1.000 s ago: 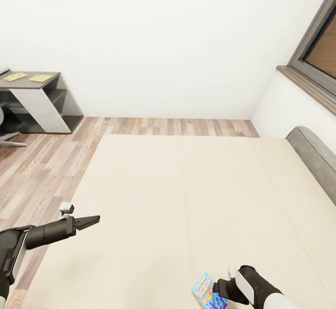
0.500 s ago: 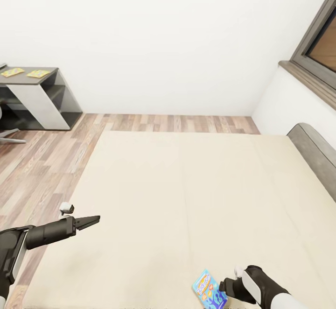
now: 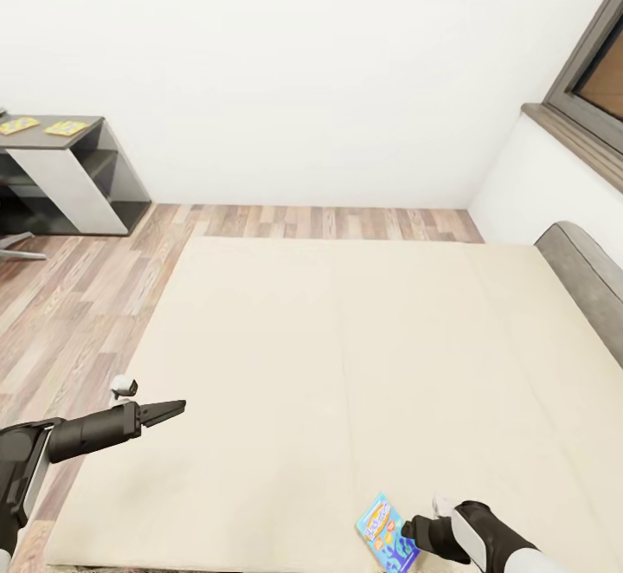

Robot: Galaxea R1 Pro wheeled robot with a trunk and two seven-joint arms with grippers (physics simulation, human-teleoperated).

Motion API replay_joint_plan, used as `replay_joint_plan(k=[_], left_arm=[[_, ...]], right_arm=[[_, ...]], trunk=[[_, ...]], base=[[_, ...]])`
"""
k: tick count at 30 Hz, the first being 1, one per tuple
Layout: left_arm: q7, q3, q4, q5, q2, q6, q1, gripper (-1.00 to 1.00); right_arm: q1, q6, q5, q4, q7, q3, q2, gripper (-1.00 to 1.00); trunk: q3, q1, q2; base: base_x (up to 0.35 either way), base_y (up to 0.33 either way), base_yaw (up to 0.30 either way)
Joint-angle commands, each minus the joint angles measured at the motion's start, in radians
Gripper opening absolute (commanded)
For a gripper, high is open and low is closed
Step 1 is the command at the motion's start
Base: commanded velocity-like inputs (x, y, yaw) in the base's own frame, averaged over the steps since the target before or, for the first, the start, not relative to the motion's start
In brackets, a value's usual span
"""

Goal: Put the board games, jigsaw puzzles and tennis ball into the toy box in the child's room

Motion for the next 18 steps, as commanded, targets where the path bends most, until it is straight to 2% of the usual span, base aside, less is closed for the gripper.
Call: replay_joint_plan(k=[1, 9, 18], left_arm=[[-0.006, 0.001, -0.001, -0.005, 0.0, 0.01, -0.001, 1.0], [-0.006, 0.001, -0.001, -0.006, 0.0, 0.01, -0.001, 1.0], [-0.006, 0.001, -0.001, -0.006, 0.0, 0.01, -0.001, 1.0]], right_arm=[[0.0, 0.002, -0.006, 0.0, 0.008, 0.008, -0.001, 1.0], [0.0, -0.006, -0.006, 0.003, 0.097, 0.008, -0.008, 1.0], [0.0, -0.009, -0.008, 0.003, 0.126, 0.009, -0.013, 1.0]], trunk=[[-0.003, 0.0, -0.002], [-0.016, 0.0, -0.002], [-0.03, 0.0, -0.002]], base=[[0.0, 0.0, 0.0], [0.0, 0.0, 0.0], [0.0, 0.0, 0.0]])
